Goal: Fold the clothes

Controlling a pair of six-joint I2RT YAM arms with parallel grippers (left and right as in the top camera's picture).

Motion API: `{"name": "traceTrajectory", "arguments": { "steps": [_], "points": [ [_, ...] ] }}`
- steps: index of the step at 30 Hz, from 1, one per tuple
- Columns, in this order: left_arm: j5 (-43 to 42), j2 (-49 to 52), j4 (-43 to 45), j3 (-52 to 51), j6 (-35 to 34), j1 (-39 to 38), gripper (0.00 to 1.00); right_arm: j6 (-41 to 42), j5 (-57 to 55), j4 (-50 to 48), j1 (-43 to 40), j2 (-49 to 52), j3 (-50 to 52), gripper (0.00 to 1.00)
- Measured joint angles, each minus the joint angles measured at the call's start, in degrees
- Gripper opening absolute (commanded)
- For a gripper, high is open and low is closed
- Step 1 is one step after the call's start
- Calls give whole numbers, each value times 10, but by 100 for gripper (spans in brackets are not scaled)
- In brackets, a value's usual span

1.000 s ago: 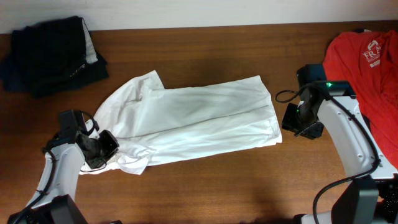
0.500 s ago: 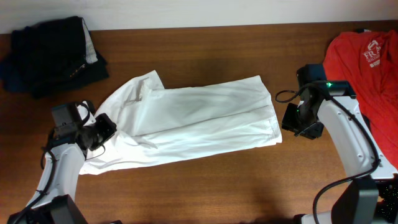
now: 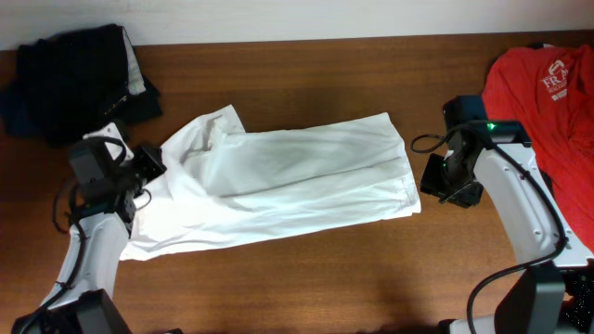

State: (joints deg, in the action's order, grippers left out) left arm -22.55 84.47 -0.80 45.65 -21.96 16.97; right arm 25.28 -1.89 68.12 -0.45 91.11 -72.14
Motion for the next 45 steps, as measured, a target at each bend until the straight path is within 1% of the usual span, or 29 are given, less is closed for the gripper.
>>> {"name": "traceTrajectory", "arguments": {
  "steps": [1,2,3,5,10,13,15,17,19,21,23,24,25,27,29,31,32,33,34,36,38,41,45],
  "points": [
    [-1,0,30,0,0,-2,9,0,0,0,0,0,0,46],
    [-5,0,66,0,-2,-3,27,0,0,0,0,0,0,46],
    [-7,0,89,0,-3,-3,60,0,0,0,0,0,0,46],
    [-12,0,130,0,-16,-4,99,0,0,0,0,0,0,46],
    [-19,0,137,0,-28,-16,99,0,3,0,0,0,0,46],
    [-63,0,135,0,-28,-16,99,0,3,0,0,0,0,47],
    [-84,-1,118,0,-28,-17,99,0,6,-1,0,0,0,48],
    [-98,-2,88,0,-21,-20,99,-6,25,-14,0,0,0,58],
    [-96,-3,20,4,16,-29,99,-22,58,-34,1,0,0,73],
    [-75,-3,-48,15,63,-39,99,-40,84,-49,11,0,0,83],
    [-45,-2,-136,66,98,-48,99,-47,92,-55,26,0,0,85],
    [-34,-1,-164,100,118,-51,99,-47,96,-62,39,0,0,86],
    [-21,7,-200,165,145,-57,99,-48,99,-69,54,0,0,86],
    [-10,32,-243,270,191,-71,99,-49,103,-81,82,0,0,87],
    [0,93,-267,365,238,-89,99,-49,104,-87,104,0,0,88],
    [24,155,-270,412,263,-106,99,-49,106,-89,117,0,0,96],
    [50,201,-267,434,275,-117,99,-49,107,-89,120,0,0,99],
    [77,262,-256,440,295,-131,99,-50,107,-89,121,0,0,99],
    [88,283,-249,440,302,-133,99,-49,106,-88,121,0,0,99],
    [111,304,-229,443,313,-134,98,-50,106,-84,121,0,0,99],
    [140,332,-224,450,328,-134,93,-50,106,-81,121,0,0,99],
    [176,367,-230,450,342,-134,93,-49,106,-82,121,0,0,99],
    [200,405,-237,450,358,-134,93,-50,106,-82,121,0,0,99]
  ]
}}
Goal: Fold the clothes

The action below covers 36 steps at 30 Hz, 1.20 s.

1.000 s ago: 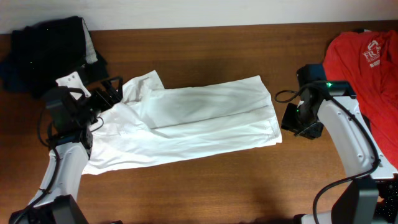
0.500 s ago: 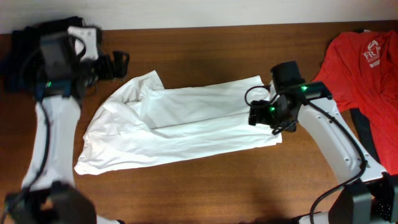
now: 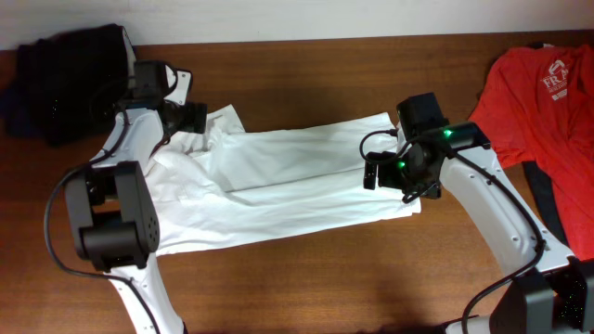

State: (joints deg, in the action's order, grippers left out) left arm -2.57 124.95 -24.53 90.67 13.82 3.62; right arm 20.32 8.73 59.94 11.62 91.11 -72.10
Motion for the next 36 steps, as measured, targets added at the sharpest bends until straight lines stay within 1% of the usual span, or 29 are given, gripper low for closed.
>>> {"name": "traceTrajectory", "arguments": {
  "steps": [5,6,8,9,12,14,15,18,19,20,23,26,29,36],
  "points": [
    [12,18,0,0,17,0,92,0,0,0,0,0,0,99],
    [12,19,1,0,21,0,89,0,0,-2,0,0,0,99],
    [12,24,1,0,25,0,78,0,0,-6,0,0,0,99],
    [11,27,3,2,29,0,67,0,0,-7,0,0,0,99],
    [6,36,5,11,31,0,27,0,0,-7,0,0,0,100],
    [2,40,8,12,32,-1,14,0,0,-12,0,0,0,99],
    [1,40,10,13,33,-2,5,0,-2,-13,0,0,-1,99],
    [1,42,14,13,35,-2,4,-9,-14,-7,-1,0,-24,100],
    [2,42,15,13,35,-2,0,-15,-21,-7,-2,0,-44,100],
    [3,42,15,13,35,-2,0,-19,-29,-12,-3,0,-63,99],
    [3,42,15,13,36,-2,0,-43,-49,-61,-8,0,-111,99],
    [3,43,15,13,36,-2,0,-63,-72,-104,-9,8,-133,99],
    [3,43,14,14,35,-2,0,-92,-97,-136,-10,47,-152,99],
    [3,43,9,16,36,-2,0,-130,-125,-193,-28,218,-201,99]
  ]
}}
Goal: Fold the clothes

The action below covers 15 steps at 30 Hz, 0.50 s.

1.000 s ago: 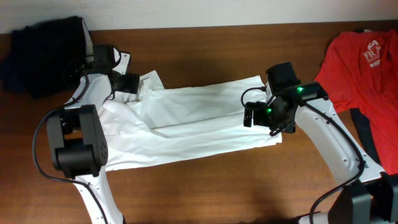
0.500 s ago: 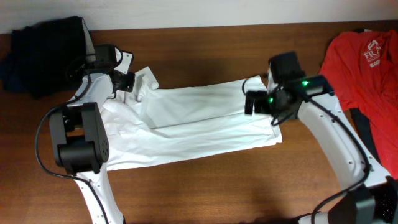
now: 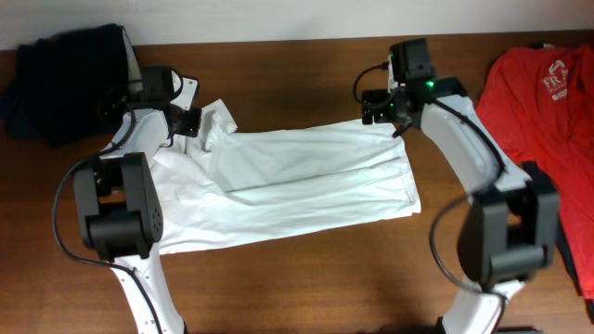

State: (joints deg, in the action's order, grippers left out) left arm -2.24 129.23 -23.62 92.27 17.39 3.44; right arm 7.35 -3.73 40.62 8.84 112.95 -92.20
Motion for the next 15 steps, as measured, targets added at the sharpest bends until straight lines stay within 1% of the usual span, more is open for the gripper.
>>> {"name": "traceTrajectory", "arguments": {
  "steps": [5,13,14,15],
  "points": [
    [2,0,-6,1,0,0,0,-10,-4,-54,-5,83,-19,99],
    [3,0,-12,3,0,0,0,-14,5,-104,-5,148,-22,100],
    [3,0,-12,3,0,0,0,-14,5,-106,-5,151,-22,90],
    [3,0,-12,3,0,0,0,-14,6,-107,-5,160,-22,71]
  ]
}}
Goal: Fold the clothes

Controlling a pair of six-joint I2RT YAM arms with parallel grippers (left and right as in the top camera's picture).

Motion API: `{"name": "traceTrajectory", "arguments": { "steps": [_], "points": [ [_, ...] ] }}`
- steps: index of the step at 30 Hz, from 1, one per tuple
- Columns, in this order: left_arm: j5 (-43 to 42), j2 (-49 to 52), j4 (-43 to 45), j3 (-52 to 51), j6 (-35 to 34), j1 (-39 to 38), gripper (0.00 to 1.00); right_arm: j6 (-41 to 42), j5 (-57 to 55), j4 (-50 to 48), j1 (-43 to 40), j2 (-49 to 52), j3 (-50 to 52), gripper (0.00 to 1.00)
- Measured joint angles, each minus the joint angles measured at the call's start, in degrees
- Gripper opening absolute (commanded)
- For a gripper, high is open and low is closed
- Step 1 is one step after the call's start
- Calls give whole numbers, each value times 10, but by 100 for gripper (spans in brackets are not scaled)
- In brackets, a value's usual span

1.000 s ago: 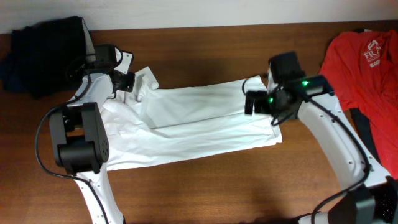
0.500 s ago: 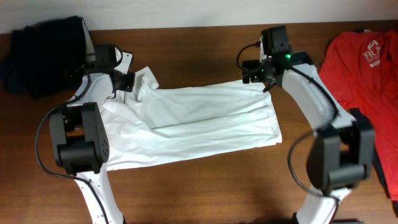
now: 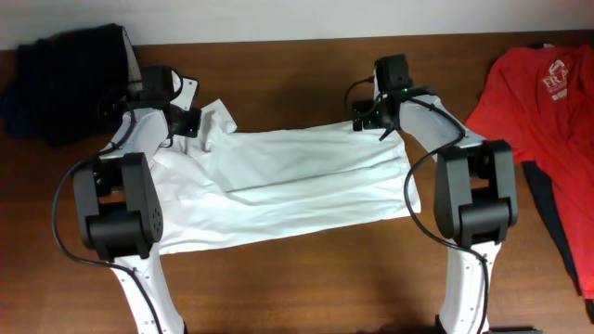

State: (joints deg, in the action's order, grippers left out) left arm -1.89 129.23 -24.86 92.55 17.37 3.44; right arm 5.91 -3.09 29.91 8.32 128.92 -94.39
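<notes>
A white garment point(image 3: 288, 181) lies spread flat across the middle of the table, with a rumpled flap at its upper left corner point(image 3: 218, 111). My left gripper point(image 3: 192, 122) rests low at that flap, its fingers pointing right onto the cloth. At the garment's upper right corner, my right gripper point(image 3: 364, 122) points left, just on the cloth's top edge. From above the fingers of both are too small and dark to show whether they are open or shut.
A dark folded pile of clothes point(image 3: 70, 79) sits at the back left. A red shirt point(image 3: 543, 93) with a dark item under it lies along the right edge. Bare wooden table point(image 3: 306, 278) runs in front of the white garment.
My right gripper has shifted a little to the left and down, onto the garment's upper right corner. The left gripper and the cloth look unchanged.
Both grippers first stood off the garment's left and right ends. Then the left one was at the upper left flap and the right one over the right end. Later the right one was beyond the upper right corner, and now it is on that corner.
</notes>
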Motion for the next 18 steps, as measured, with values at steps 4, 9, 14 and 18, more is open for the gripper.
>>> {"name": "traceTrajectory", "arguments": {
  "steps": [4,9,14,18],
  "points": [
    [0,0,-1,0,0,0,0,2,5,-3,0,6,-3,57],
    [0,0,-2,0,-2,0,0,4,2,-3,0,6,-3,26],
    [-5,-11,-40,0,-23,0,0,5,-12,5,0,6,-4,13],
    [-27,-41,-98,-7,-33,1,0,27,-9,25,-16,6,-10,4]
  ]
}}
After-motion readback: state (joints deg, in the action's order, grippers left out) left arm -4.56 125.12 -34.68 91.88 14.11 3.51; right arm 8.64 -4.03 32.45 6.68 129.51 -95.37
